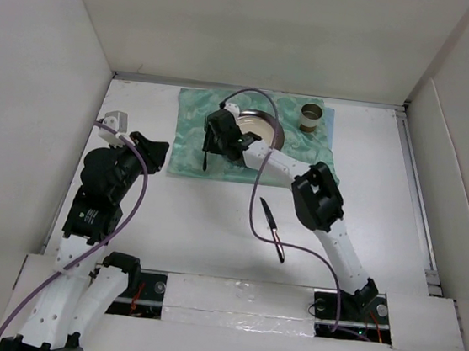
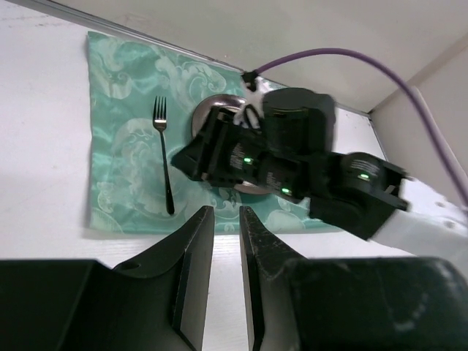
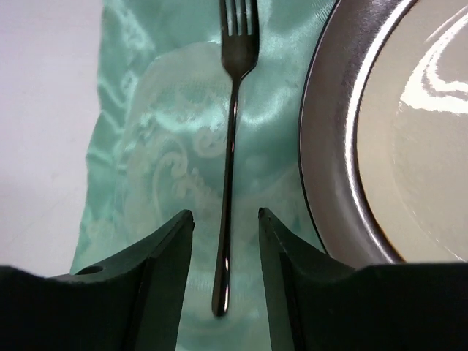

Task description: Set the dinner table for one person

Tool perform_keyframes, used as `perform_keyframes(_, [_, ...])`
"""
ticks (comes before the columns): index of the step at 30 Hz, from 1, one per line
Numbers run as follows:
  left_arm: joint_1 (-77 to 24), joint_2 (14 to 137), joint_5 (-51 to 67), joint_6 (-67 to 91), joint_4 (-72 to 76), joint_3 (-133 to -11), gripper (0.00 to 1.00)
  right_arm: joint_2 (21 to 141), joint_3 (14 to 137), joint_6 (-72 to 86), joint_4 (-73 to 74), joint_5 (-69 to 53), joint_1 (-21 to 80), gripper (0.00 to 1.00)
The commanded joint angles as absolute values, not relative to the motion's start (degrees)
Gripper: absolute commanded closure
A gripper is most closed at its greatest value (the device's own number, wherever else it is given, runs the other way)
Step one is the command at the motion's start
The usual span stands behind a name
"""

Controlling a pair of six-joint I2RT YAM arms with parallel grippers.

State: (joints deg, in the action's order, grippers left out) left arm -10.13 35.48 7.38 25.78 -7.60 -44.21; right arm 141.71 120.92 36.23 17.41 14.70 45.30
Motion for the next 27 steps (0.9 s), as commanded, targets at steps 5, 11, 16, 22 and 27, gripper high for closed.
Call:
perform_keyframes(5, [-10.4, 34.5, 8.5, 25.3, -5.3, -45.0, 0.82, 108.1, 96.1, 28.1, -1.3, 15.1, 49.2, 0.92])
perform_keyframes(11, [-10.4, 34.2, 15.2, 23.7, -2.9, -44.6, 1.0, 81.5, 57.3, 27.5, -2.9, 19.3, 52.8, 1.0])
perform_keyframes(16, [-10.4, 35.3, 18.5, 23.9, -1.4, -44.1, 1.0, 63.4, 40.5, 34.8, 17.1, 20.8, 56.3, 1.0])
perform_keyframes(22, [-10.4, 35.4, 19.3, 23.5, -1.4, -43.9, 0.82, 57.5, 33.0, 41.0, 22.6, 19.6, 57.7, 0.61])
perform_keyframes(27, [-10.4, 36.1, 20.4, 23.0, -1.7, -44.1, 0.67, 62.8, 33.3, 40.5, 21.3, 17.9, 55.7, 0.34])
